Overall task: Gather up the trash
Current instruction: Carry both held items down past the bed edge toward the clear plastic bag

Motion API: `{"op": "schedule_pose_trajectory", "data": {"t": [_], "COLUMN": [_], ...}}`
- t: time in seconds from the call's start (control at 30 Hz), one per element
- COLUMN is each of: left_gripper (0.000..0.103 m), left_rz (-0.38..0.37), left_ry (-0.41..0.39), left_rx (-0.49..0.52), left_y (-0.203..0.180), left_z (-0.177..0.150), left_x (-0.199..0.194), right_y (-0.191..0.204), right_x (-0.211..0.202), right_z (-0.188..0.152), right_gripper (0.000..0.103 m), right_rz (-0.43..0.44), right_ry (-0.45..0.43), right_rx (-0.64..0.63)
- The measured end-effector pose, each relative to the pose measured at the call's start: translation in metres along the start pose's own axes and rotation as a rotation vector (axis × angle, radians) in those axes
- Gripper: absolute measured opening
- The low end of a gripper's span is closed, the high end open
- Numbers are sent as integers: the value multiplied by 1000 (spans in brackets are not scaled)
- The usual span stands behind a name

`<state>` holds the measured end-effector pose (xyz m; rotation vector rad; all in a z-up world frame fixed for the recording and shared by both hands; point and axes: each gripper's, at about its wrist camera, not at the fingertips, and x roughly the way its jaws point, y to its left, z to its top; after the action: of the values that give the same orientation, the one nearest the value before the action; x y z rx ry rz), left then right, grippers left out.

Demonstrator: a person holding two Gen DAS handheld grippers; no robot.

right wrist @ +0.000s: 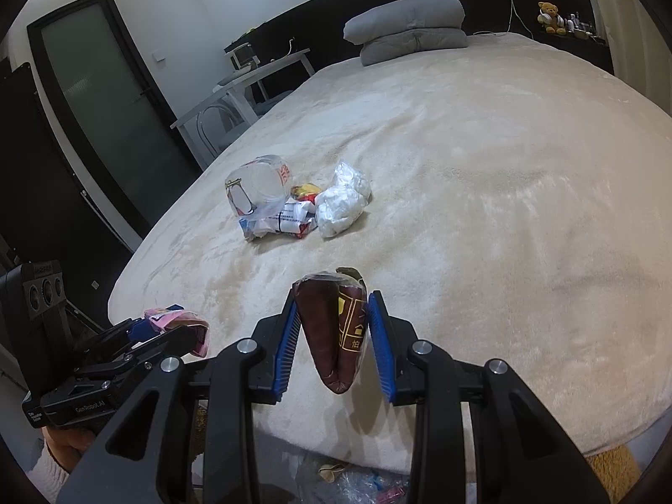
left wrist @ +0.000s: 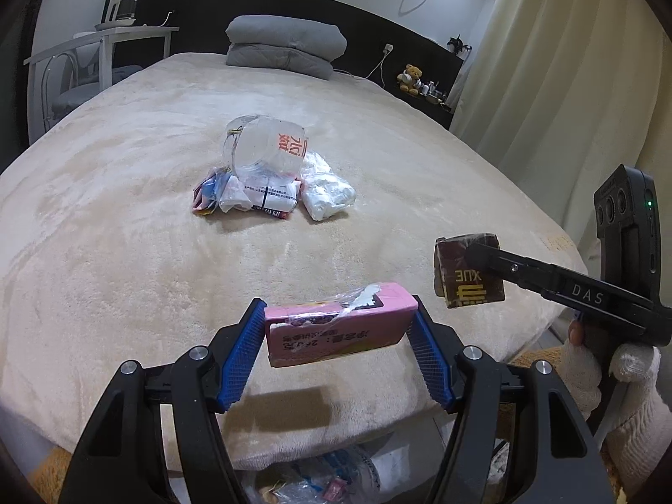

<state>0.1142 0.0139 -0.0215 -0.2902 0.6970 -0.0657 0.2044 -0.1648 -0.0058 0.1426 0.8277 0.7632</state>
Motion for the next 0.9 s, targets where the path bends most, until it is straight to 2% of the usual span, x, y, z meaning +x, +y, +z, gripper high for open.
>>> {"op": "schedule_pose_trajectory", "data": {"t": [0.5,0.9], "left_gripper": [66,66], "left_rz": [-13,-53], "left_ry": [-1,55], "left_rx": [-34,-68], "left_y": [-2,-2], "left_z": [-26,-50], "left_x": [-20,-23], "right_y": [12,25], "right_x": [-25,-18], "right_z": [-50,-76], "right_gripper": [34,34], "right_rz": [51,112], "right_ry": [26,117], "right_rx": [42,20]}}
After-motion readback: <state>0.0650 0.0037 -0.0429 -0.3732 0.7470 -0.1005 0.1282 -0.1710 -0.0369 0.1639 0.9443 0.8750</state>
